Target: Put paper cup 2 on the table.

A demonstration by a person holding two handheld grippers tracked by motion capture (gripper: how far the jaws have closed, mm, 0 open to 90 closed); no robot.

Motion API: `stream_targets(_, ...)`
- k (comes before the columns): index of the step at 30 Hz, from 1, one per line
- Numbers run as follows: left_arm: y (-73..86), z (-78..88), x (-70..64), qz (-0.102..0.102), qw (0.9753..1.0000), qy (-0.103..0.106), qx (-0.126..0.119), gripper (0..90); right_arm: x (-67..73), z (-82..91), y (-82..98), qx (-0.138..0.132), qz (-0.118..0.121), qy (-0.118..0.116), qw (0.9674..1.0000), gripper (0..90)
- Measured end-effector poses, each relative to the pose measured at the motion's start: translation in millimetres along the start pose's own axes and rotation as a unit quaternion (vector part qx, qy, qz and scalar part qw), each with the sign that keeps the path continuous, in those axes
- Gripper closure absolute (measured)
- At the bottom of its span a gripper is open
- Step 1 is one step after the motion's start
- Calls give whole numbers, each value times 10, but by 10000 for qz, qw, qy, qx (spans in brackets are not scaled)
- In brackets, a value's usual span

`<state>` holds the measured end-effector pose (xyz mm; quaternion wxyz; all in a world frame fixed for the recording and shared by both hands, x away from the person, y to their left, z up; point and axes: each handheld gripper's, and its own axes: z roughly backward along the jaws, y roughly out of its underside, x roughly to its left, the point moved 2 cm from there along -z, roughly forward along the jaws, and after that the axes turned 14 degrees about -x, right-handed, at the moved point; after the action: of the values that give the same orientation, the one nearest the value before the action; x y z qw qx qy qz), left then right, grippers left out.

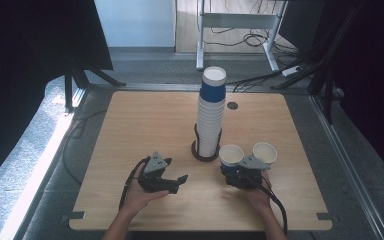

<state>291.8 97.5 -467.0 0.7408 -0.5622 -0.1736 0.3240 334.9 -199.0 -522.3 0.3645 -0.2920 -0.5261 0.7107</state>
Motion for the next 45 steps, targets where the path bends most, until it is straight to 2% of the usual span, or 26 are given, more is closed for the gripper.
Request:
stream_targets(6, 9, -13, -37, -99, 9999, 42, 32, 173, 13, -61, 3, 91, 99, 106, 9999, 256)
stream_targets(11, 11, -15, -58, -169, 9998, 88, 36, 173, -13, -67, 17, 307, -13, 176, 9994, 252)
stream_targets(19, 23, -29, -79, -206, 9997, 121, 74, 173, -15, -68, 21, 350, 21, 160, 9993, 246)
stream_targets(21, 25, -30, -85, -208, 9997, 125, 77, 173, -14, -67, 21, 357, 18, 165, 9992, 219)
stream_targets(23, 24, -29, -92, -229, 9996, 123, 72, 173, -10, -72, 24, 389, 7, 231, 9990, 136)
stream_targets(29, 12, -12, -109, -271, 9995, 134, 43, 173, -6, -26, 36, 482, -84, 294, 9984, 107)
stream_targets(34, 10, -1, -104, -284, 9995, 135, 43, 173, 14, 56, 12, 345, -293, 26, 9990, 121)
stream_targets(45, 11, 21, -90, -269, 9996, 120, 30, 173, 41, 295, -47, 208, -512, -92, 9984, 133)
